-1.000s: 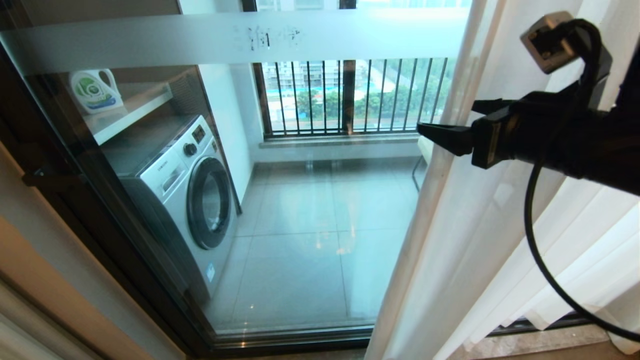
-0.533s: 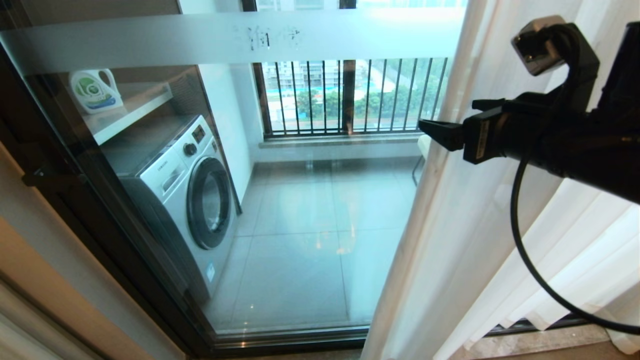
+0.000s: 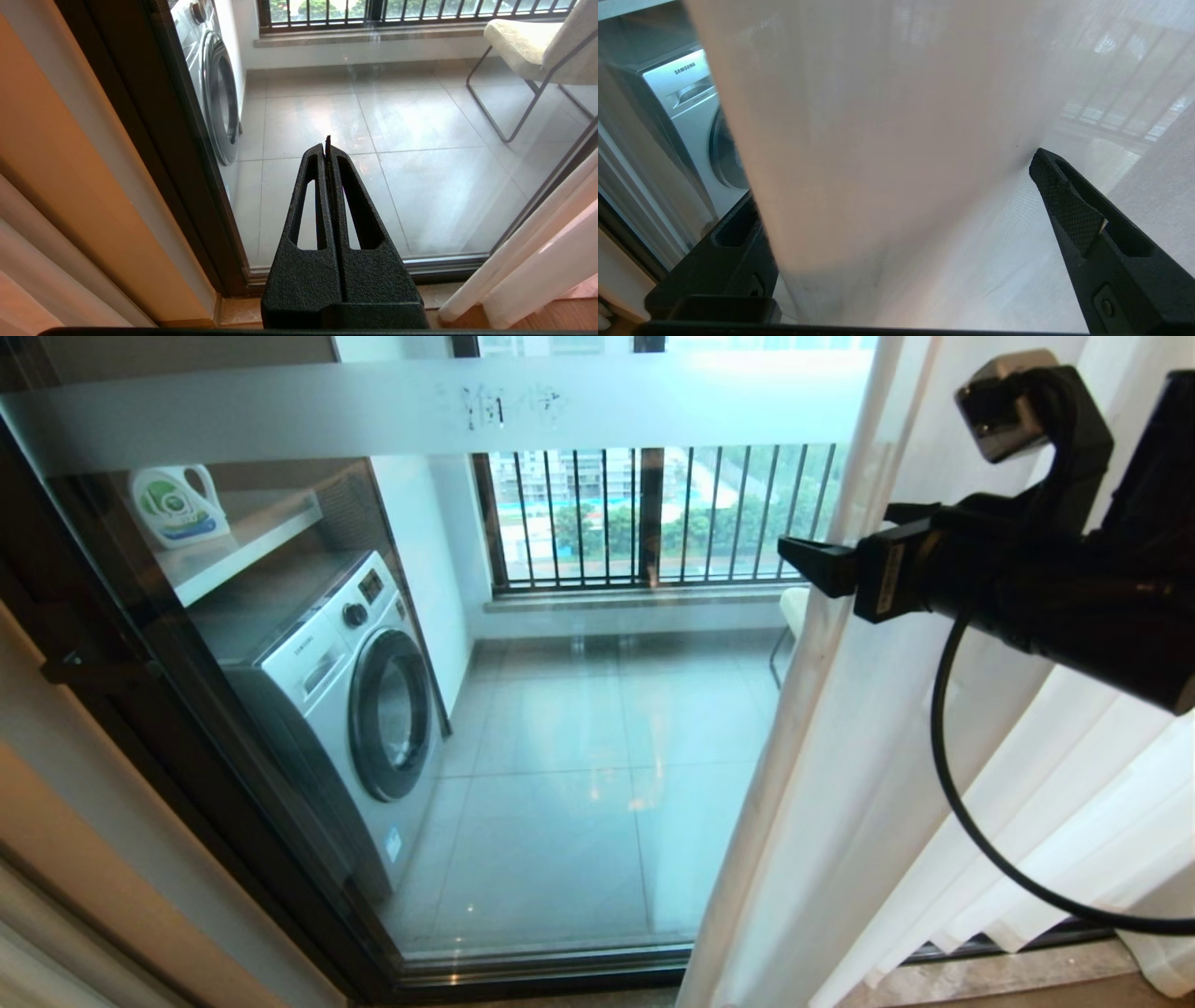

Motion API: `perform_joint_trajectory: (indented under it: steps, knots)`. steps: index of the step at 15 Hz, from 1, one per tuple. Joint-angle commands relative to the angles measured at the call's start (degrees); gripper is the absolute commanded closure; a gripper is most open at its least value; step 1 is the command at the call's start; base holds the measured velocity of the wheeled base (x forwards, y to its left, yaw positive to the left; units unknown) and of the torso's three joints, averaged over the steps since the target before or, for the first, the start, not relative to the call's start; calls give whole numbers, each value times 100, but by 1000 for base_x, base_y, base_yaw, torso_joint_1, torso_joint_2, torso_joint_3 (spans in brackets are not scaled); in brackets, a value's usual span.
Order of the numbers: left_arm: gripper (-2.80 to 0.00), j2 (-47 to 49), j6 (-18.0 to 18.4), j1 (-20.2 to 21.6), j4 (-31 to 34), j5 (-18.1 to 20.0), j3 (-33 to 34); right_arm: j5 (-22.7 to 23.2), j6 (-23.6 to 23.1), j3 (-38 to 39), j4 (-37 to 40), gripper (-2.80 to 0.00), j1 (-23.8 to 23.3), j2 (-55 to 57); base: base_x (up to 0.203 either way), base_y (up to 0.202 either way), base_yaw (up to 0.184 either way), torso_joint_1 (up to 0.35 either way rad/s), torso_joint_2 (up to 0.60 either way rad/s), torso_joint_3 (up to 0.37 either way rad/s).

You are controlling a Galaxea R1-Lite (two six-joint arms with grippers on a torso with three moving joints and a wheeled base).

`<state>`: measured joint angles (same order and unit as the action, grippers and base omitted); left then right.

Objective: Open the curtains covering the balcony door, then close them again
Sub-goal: Pull the inner curtains open on both sides

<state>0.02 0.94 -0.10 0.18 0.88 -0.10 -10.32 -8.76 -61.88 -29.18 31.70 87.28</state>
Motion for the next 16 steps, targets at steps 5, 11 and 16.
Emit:
perform_joint_trajectory:
  steps: [5, 11, 16]
  knots:
    - [0, -2, 3, 1, -1, 0, 1, -5, -46, -8, -448, -280, 4, 298, 0, 0, 0, 0, 0, 0]
    - [0, 5, 3, 1, -1, 0, 1, -311, -55, 1, -745, -280, -5, 429, 0, 0, 0, 0, 0, 0]
    - [0, -2, 3, 1, -1, 0, 1, -522, -47, 17, -840, -280, -23, 439, 0, 0, 0, 0, 0, 0]
